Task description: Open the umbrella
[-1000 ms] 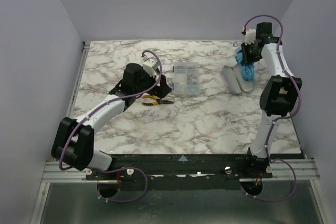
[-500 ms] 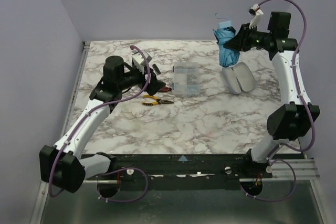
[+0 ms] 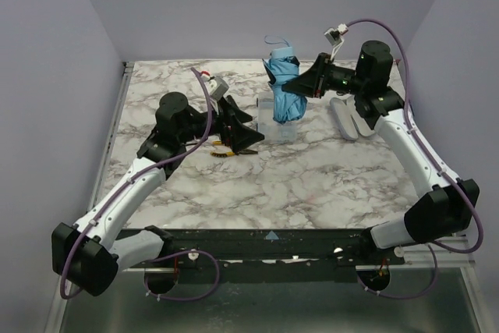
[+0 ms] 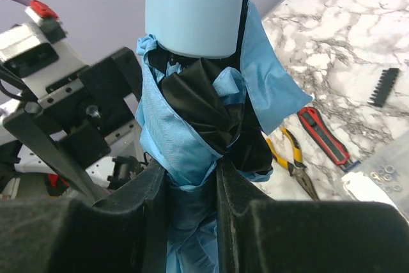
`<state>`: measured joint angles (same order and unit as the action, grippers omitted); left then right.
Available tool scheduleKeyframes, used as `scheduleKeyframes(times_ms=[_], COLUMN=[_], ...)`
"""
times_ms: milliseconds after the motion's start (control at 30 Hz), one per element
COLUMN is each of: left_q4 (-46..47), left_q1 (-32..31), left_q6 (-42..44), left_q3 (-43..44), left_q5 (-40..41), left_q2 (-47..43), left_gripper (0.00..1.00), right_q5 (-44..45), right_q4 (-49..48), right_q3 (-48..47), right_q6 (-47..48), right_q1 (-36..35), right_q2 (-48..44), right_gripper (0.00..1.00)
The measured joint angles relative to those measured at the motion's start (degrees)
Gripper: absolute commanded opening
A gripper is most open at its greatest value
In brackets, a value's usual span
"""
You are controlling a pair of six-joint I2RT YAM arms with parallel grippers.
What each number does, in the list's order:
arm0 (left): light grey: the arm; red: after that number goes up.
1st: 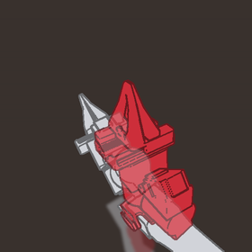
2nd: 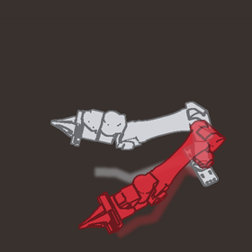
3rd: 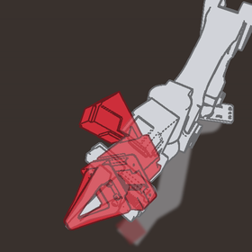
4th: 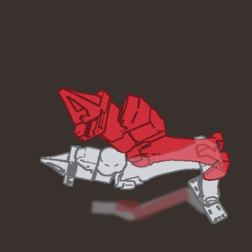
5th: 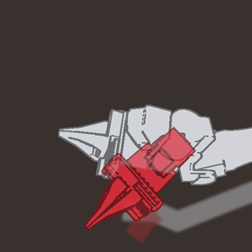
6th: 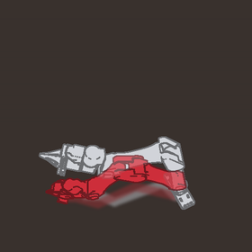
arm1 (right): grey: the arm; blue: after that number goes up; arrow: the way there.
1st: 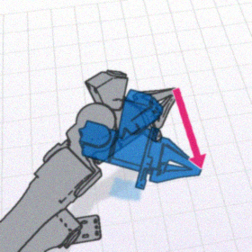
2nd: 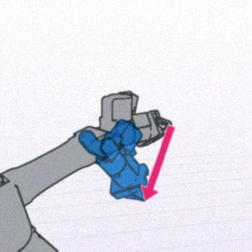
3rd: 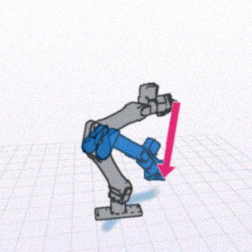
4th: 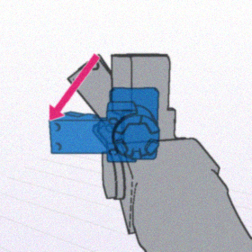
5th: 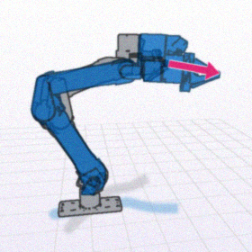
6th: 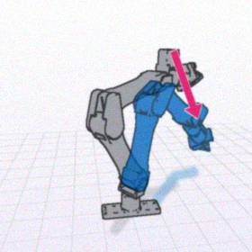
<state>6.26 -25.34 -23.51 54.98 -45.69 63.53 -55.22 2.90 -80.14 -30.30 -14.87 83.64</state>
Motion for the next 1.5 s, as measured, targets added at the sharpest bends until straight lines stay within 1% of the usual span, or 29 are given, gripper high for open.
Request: scheduleKeyframes(times_ms=[100,200,300,467,533,667,833,900,1000,1167,1333,1500], left_q4=[0.7,1.6,2.7,5.1,4.1,1.9,-2.1,-5.0,-7.3,-9.3,-9.4,-11.2], left_q1=[-2.6,-4.6,-4.3,2.1,3.9,4.0,4.0,4.0,4.0,3.8,3.5,2.7], left_q6=[-3.8,-5.8,-6.8,-8.0,-6.5,-3.1,1.0,3.5,5.9,7.2,7.1,7.5], left_q3=[-0.4,-0.4,-0.4,-0.9,-0.4,2.1,5.4,7.6,9.2,9.7,10.2,10.8], left_q5=[2.4,4.9,5.2,2.9,2.4,1.7,2.5,2.5,2.2,-1.4,-4.4,-6.6], left_q2=[0.2,0.2,0.1,-4.1,-6.9,-10.2,-8.5,-6.3,-3.9,-2.4,-1.9,-1.8], left_gripper=[0.95,0.92,0.89,0.88,0.88,0.87,0.86,0.81,0.7,0.53,0.47,0.51], right_q5=[2.9,3.5,3.7,5.9,6.7,7.3,8.1,8.4,9.2,9.8,10.4,10.8], right_q4=[-0.6,-1.1,1.0,9.1,12.3,18.3,24.4,26.8,30.3,33.7,34.9,35.4], right_q3=[0.9,1.4,2.0,2.1,2.8,3.8,3.8,3.7,3.7,3.7,3.7,3.7], right_q6=[-0.7,0.3,4.3,18.1,23.8,33.8,44.9,48.7,54.2,59.0,61.5,62.8], right_q1=[-3.6,-7.4,-9.6,-10.0,-10.0,-10.6,-12.3,-13.2,-14.5,-15.6,-16.1,-16.5], right_q2=[-1.9,-3.7,-5.7,-8.2,-9.3,-11.0,-11.8,-12.0,-12.3,-13.0,-13.9,-14.2], right_gripper=[0.0,0.0,0.0,0.0,0.0,0.0,0.0,0.0,0.0,0.0,0.0,0.0])
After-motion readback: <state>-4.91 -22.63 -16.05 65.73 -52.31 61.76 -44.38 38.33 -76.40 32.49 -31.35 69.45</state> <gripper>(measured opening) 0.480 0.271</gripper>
